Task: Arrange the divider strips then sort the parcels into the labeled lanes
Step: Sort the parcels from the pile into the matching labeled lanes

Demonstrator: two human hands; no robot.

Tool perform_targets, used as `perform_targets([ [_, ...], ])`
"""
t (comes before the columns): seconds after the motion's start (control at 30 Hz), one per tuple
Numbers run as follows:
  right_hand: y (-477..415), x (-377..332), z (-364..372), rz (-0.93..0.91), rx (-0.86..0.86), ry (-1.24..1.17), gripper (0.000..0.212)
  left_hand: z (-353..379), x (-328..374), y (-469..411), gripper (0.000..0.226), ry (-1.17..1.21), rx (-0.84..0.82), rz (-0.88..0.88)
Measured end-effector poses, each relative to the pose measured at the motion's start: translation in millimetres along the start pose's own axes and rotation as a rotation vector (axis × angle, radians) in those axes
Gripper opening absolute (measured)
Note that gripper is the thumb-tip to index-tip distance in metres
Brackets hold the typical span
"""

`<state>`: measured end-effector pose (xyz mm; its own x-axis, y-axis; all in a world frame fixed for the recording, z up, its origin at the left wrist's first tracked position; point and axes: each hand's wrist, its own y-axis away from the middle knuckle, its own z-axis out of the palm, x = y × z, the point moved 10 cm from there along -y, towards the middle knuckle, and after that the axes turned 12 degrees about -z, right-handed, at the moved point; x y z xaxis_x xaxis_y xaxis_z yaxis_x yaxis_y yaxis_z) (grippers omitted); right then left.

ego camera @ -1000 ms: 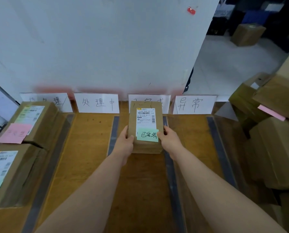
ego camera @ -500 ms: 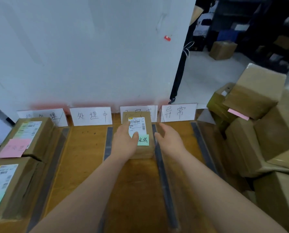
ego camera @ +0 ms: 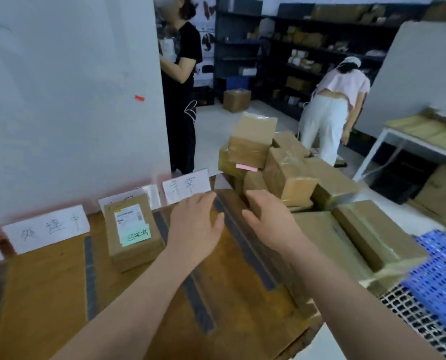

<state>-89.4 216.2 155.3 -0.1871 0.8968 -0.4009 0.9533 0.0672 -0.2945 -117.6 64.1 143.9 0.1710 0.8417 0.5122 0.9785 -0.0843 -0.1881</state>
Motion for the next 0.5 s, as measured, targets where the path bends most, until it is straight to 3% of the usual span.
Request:
perform_targets([
  [0.27, 75.2, 132.0, -84.3, 0.208, 0.003, 0.076, 0.048, 79.1, 121.7, 30.6, 0.054, 0.002, -0.098, 0.196],
  [0.5, 124.1, 285.2, -127.0, 0.407, -0.053, 0.058, 0.051, 167.3, 219.5, 51.3, 0.052, 0.012, -0.195, 0.145],
])
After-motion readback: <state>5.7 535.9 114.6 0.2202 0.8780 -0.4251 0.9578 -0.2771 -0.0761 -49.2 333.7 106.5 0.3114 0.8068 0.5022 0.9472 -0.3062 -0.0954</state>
